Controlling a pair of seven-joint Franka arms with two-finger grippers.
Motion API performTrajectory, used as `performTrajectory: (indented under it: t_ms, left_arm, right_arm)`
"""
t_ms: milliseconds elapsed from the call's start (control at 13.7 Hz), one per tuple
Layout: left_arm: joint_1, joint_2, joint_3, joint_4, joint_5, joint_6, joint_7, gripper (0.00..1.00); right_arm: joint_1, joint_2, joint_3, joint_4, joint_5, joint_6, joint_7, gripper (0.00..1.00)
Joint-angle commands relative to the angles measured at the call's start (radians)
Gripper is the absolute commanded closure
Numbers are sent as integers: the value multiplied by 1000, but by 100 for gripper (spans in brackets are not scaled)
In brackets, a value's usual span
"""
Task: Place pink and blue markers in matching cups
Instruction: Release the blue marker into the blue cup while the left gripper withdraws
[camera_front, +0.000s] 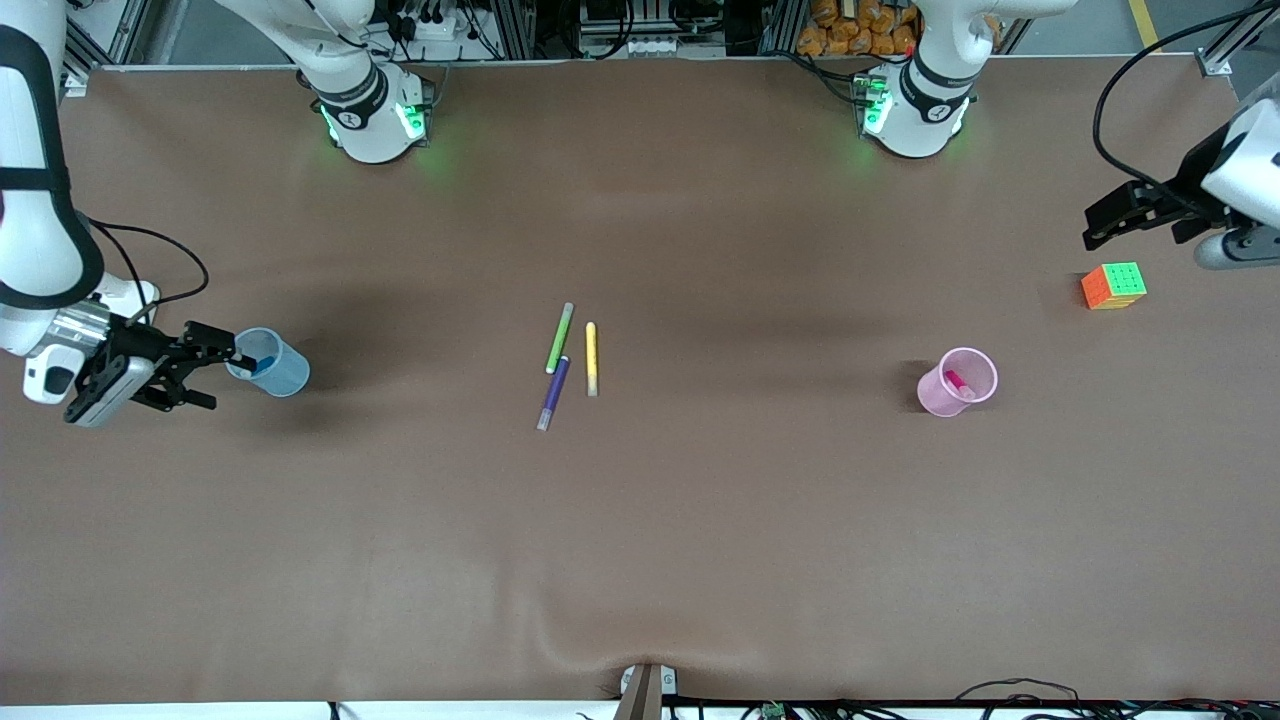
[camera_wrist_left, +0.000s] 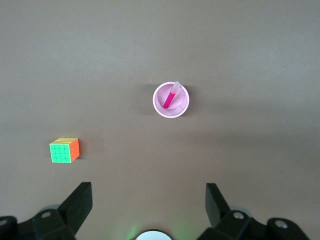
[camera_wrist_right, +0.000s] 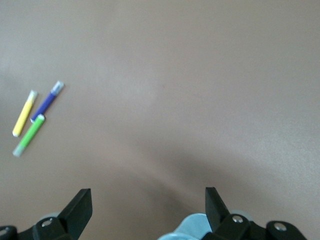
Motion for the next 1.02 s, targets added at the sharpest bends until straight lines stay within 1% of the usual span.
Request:
performTrajectory:
  t_ms: [0,146,218,364,509,582,801,946]
  left_arm:
    - [8,-32,-4,-8,-19,-15,20,0]
    - [8,-46,-7,-9,-19,-15,25,0]
    - [8,-54,-9,-11,-19,-15,23,0]
    - [7,-60,-12,-11,-19,-15,25,0]
    - [7,-61,-12,-9,-19,-18,23,0]
    - [5,-64,-12,-8,-19,-19,22,0]
    - [4,-64,-13,-5,-17,-19,15,0]
    - [4,-64,-13,-5,-17,-19,15,0]
  right_arm:
    - [1,-19,7,16,-7,-25,133,0]
    - [8,-25,7,78,-71,-127,301,0]
    - [17,-25,9,133,-126,-202,421,0]
    - [53,-25,9,233,-231,-321,614,0]
    - [96,-25,9,307,-295,-428,785,0]
    - [117,-27,9,344,-332,-468,845,0]
    - [149,-28,7,411,-351,-574,934,0]
    - [185,-30,10,482,-430,-646,1046,0]
